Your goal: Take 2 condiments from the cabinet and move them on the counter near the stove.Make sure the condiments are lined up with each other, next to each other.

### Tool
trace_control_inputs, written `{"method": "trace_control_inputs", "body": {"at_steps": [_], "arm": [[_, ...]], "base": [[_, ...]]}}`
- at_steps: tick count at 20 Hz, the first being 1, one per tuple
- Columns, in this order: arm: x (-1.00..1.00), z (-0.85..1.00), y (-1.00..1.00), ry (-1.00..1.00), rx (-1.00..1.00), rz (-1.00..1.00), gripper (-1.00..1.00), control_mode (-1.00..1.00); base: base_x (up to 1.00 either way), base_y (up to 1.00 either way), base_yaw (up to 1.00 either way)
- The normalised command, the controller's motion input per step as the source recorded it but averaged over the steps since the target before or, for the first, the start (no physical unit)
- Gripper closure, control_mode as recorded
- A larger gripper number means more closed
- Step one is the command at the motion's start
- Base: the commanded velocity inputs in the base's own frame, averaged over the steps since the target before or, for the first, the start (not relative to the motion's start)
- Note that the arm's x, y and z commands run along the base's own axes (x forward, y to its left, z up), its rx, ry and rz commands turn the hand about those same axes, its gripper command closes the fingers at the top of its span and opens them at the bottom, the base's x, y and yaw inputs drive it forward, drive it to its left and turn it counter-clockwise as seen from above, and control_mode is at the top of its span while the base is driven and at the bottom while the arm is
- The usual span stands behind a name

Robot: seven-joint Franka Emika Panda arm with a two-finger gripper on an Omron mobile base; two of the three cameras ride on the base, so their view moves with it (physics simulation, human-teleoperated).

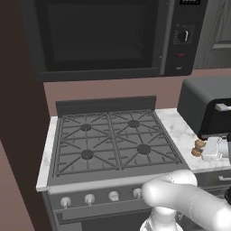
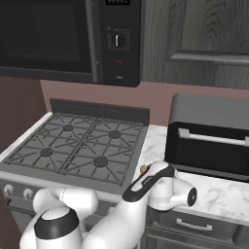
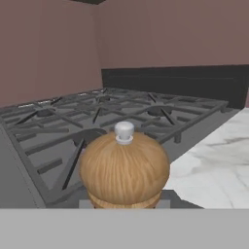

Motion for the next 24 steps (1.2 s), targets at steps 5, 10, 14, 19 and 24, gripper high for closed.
{"method": "trace_control_inputs", "body": {"at_steps": [5, 10, 14, 19, 24], "arm": [[0.05, -0.14, 0.0, -0.04, 0.0, 0.0, 1.0, -1.0], [0.13, -0.12, 0.0, 0.0, 0.0, 0.0, 1.0, -1.0], [0.14, -0.12, 0.0, 0.0, 0.0, 0.0, 1.0, -1.0], [0.15, -0.12, 0.0, -0.01, 0.0, 0.0, 1.0, -1.0], [0.18, -0.09, 0.0, 0.0, 0.0, 0.0, 1.0, -1.0]], "base": [[0.0, 0.0, 0.0], [0.0, 0.0, 0.0], [0.0, 0.0, 0.0], [0.0, 0.0, 0.0], [0.0, 0.0, 0.0]]}}
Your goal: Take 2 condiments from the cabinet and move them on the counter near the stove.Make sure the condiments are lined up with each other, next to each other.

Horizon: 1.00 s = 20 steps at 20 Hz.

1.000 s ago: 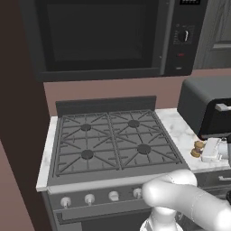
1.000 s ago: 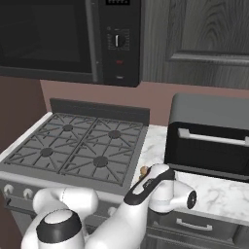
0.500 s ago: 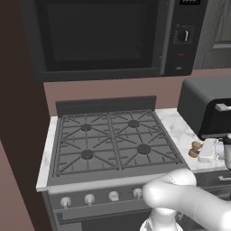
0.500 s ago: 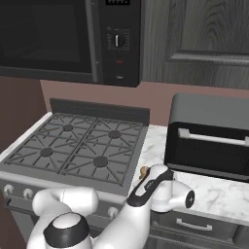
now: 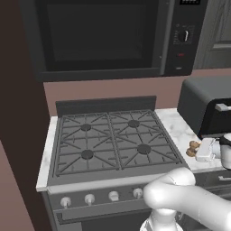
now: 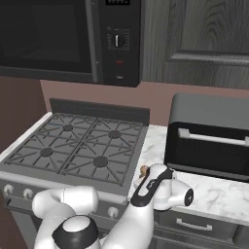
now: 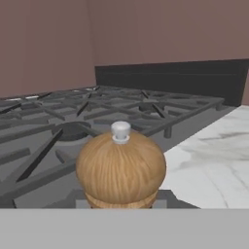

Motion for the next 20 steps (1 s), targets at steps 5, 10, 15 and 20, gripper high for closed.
{"method": "trace_control_inputs", "body": {"at_steps": [5, 10, 15, 20], "arm": [[0.23, -0.17, 0.0, 0.0, 0.0, 0.0, 1.0, -1.0], [0.12, -0.23, 0.0, -0.02, 0.0, 0.02, 1.0, -1.0], [0.01, -0.19, 0.0, 0.0, 0.0, 0.01, -1.0, -1.0], [0.0, -0.03, 0.0, 0.0, 0.0, 0.0, -1.0, -1.0]], "base": [[0.0, 0.0, 0.0], [0.0, 0.0, 0.0], [0.0, 0.0, 0.0], [0.0, 0.0, 0.0]]}}
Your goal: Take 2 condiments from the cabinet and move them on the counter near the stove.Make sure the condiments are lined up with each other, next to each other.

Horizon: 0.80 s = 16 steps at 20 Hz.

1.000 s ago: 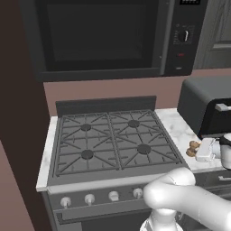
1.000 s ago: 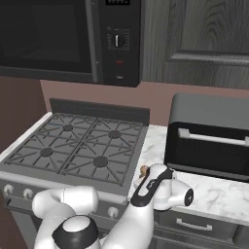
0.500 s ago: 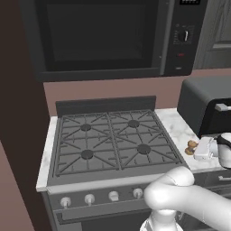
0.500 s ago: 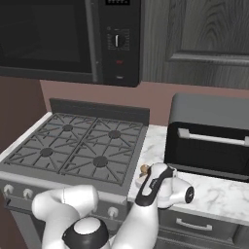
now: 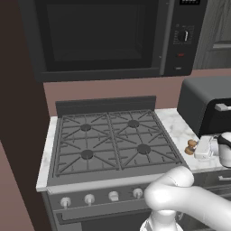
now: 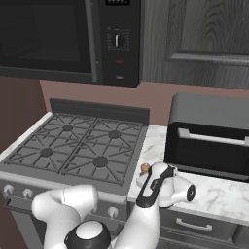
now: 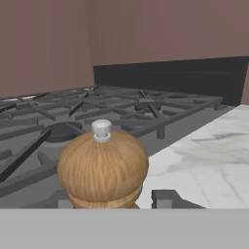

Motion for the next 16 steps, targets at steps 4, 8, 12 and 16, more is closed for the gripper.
{"method": "trace_control_inputs", "body": {"at_steps": [4, 8, 12, 16], "arm": [[-0.05, 0.0, 0.0, 0.0, 0.0, 0.0, -1.0, -1.0], [-0.17, 0.0, -0.07, 0.0, 0.0, 0.0, -1.0, -1.0], [-0.18, 0.04, -0.18, -0.01, 0.0, 0.0, -1.0, -1.0], [-0.31, 0.28, -0.24, -0.07, 0.0, 0.0, -1.0, -1.0]], "base": [[0.0, 0.0, 0.0], [0.0, 0.0, 0.0], [0.0, 0.0, 0.0], [0.0, 0.0, 0.0]]}}
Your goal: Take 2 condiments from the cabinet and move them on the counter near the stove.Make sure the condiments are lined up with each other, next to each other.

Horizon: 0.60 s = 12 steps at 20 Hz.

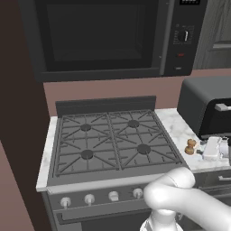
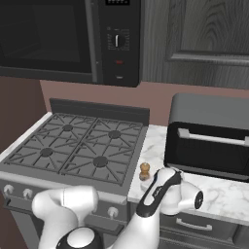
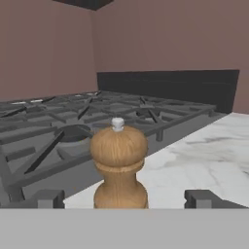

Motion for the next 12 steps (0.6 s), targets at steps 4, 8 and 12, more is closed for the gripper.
{"method": "trace_control_inputs", "body": {"at_steps": [4, 8, 12], "arm": [[-0.39, 0.59, -0.13, -0.03, 0.0, 0.0, -1.0, -1.0], [-0.4, 0.76, -0.03, 0.01, 0.0, 0.0, -1.0, -1.0], [-0.48, 0.74, 0.0, 0.1, 0.0, 0.0, -1.0, -1.0]], "base": [[0.0, 0.0, 0.0], [0.0, 0.0, 0.0], [0.0, 0.0, 0.0]]}}
